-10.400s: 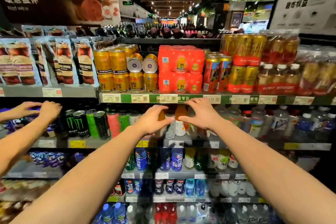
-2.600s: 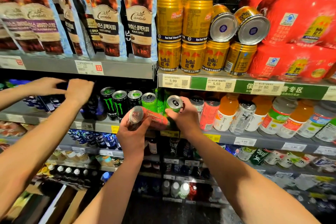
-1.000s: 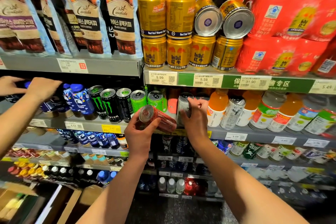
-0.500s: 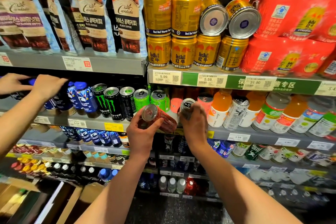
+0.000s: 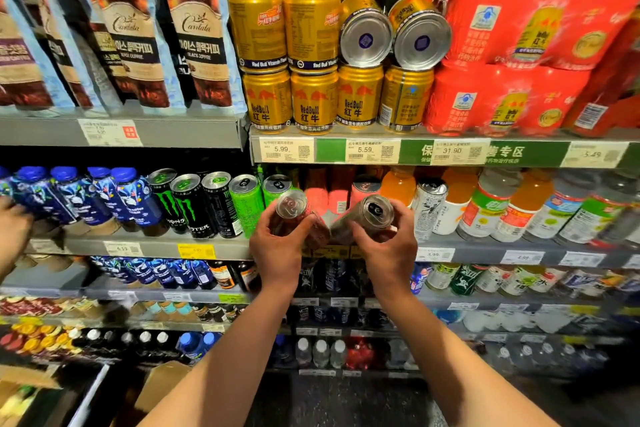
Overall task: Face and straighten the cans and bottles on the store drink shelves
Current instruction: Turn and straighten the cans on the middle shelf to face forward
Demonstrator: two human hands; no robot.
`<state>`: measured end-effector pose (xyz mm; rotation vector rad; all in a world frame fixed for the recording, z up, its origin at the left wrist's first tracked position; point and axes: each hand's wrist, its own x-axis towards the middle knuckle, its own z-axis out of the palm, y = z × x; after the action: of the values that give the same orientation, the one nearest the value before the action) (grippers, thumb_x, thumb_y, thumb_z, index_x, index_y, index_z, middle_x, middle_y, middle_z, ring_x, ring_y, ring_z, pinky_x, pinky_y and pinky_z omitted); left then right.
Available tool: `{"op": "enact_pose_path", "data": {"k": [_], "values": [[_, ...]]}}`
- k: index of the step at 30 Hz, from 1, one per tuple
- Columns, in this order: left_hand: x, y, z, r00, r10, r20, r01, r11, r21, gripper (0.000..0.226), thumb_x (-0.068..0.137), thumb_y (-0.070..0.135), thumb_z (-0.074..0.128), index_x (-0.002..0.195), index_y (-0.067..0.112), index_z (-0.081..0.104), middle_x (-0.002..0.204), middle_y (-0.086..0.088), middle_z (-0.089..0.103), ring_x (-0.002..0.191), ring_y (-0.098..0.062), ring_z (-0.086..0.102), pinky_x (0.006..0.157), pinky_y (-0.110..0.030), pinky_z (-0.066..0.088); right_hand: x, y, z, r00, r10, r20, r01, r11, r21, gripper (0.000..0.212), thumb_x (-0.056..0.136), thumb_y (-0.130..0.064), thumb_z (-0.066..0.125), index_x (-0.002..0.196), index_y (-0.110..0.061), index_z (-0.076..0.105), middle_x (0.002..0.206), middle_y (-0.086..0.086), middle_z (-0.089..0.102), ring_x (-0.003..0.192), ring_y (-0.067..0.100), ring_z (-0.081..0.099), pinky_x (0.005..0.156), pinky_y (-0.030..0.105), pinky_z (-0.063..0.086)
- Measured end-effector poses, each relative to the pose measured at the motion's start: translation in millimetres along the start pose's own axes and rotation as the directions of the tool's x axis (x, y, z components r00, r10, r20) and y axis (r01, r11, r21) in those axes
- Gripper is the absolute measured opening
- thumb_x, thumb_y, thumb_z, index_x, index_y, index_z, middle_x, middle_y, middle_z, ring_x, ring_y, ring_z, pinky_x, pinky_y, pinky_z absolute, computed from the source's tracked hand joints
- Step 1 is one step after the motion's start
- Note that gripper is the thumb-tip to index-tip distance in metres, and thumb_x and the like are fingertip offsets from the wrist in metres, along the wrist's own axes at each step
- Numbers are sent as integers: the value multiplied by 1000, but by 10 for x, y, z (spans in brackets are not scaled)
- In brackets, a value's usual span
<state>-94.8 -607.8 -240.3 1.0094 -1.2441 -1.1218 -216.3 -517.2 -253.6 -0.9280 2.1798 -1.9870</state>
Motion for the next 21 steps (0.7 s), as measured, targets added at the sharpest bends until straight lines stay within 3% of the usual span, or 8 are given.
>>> {"op": "enact_pose_path", "data": {"k": [5,9,12,14,17,19,21], "values": [[54,-51,276,999,15,37,-16,999,34,50,68,3,88,113,13,68,95,8,71,79,17,63,75,-10,52,-1,66,-374,997,60,-48,-55,993,102,68,72,-10,86,128,-16,48,110,-16,59,98,-8,61,90,22,55],[112,-151,393,996,-57,62,57,998,2,46,71,-5,83,112,11,67,100,3,73,84,5,68,77,-15,52,20,120,-666,994,74,-77,-58,978,201,62,74,-5,84,125,-11,50,109,-16,61,98,-4,63,86,15,52],[122,-145,475,988,-139,61,143,986,-86,52,73,-11,78,121,3,64,107,-6,73,90,-5,70,80,-17,55,72,163,-838,993,89,-78,-69,971,230,58,74,0,82,121,-11,49,103,-20,62,93,-8,63,83,10,50],[128,-145,524,990,-134,36,136,987,-84,51,74,-11,78,121,3,64,106,-7,73,89,-5,71,79,-16,55,115,201,-937,990,108,-90,-84,967,242,58,73,-2,82,120,-15,50,103,-23,64,95,-4,65,85,13,52],[128,-144,596,992,-126,-10,124,988,-87,52,74,-8,79,123,3,63,108,-9,72,92,-8,71,80,-16,54,150,266,-1067,987,137,-87,-109,957,268,59,73,-7,83,122,-17,52,112,-4,65,101,11,67,89,25,55],[135,-130,643,990,-131,-43,127,988,-84,59,74,-5,81,129,-2,60,113,-13,72,101,-17,71,84,-17,56,172,286,-1137,986,147,-82,-120,954,274,60,73,-7,83,123,-15,52,112,-4,64,100,10,67,91,33,56],[151,-145,696,991,-128,-37,126,991,-45,54,73,-1,83,123,5,65,109,-10,74,98,-17,71,86,-21,57,193,302,-1191,985,156,-79,-128,951,282,59,73,-2,83,121,-15,52,109,-9,64,98,6,66,89,34,57]]}}
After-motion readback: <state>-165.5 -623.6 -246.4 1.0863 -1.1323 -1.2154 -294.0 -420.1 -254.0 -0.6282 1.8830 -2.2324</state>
